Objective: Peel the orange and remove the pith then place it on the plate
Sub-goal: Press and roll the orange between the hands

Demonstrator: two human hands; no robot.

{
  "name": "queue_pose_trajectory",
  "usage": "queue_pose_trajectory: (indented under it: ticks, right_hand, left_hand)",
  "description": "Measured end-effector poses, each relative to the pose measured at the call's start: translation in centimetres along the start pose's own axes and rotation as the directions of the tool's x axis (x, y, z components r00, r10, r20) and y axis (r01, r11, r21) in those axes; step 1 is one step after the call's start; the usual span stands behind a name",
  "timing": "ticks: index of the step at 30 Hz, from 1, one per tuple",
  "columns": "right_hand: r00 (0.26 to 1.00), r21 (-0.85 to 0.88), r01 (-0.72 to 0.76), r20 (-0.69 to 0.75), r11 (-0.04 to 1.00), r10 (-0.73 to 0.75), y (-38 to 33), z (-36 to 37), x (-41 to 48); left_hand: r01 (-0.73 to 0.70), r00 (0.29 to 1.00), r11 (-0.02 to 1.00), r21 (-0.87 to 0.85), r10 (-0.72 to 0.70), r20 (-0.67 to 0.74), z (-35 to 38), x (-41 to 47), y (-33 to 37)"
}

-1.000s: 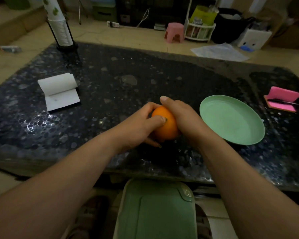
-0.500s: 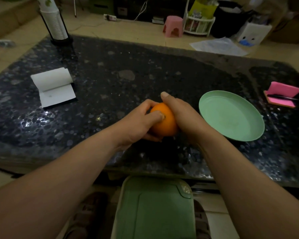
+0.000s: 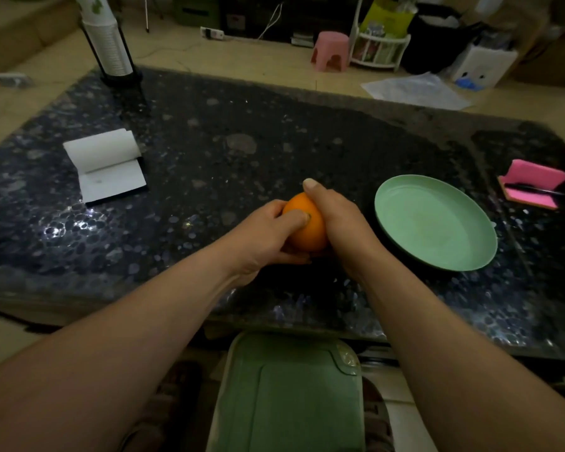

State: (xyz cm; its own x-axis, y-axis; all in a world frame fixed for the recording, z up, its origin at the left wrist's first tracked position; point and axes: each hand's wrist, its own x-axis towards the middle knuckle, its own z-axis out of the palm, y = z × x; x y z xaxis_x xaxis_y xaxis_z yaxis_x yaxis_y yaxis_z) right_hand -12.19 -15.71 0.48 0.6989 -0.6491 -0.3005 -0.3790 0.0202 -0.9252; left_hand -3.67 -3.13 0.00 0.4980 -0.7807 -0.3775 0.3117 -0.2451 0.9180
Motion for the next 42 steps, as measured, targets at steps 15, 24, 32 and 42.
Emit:
queue_pose_trajectory:
  ticks: [15, 24, 32, 42]
  right_hand:
    - [0.99, -0.16, 0.055, -0.117, 0.986, -0.074, 0.3, 0.1, 0.2]
    - [0.978, -0.302, 0.097, -0.148, 0.948, -0.147, 0.0, 0.2, -0.5]
    - [0.974, -0.321, 0.084, -0.175, 0.943, -0.146, -0.2, 0.5, -0.6]
    - [0.992, -0.216, 0.032, -0.109, 0.976, -0.056, -0.1, 0.3, -0.5]
  left_hand:
    - [-0.033, 0.998, 0.999, -0.012, 0.032, -0.055, 0.9, 0.4, -0.5]
    - [-0.002, 1.0, 0.999, 0.04, 0.003, -0.029, 1.0, 0.9, -0.2]
    - [0.025, 1.0, 0.994, 0.108, -0.024, -0.014, 0.6, 0.6, 0.5]
    - [-0.041, 0.999, 0.987, 0.158, 0.045, -0.024, 0.1, 0.6, 0.1]
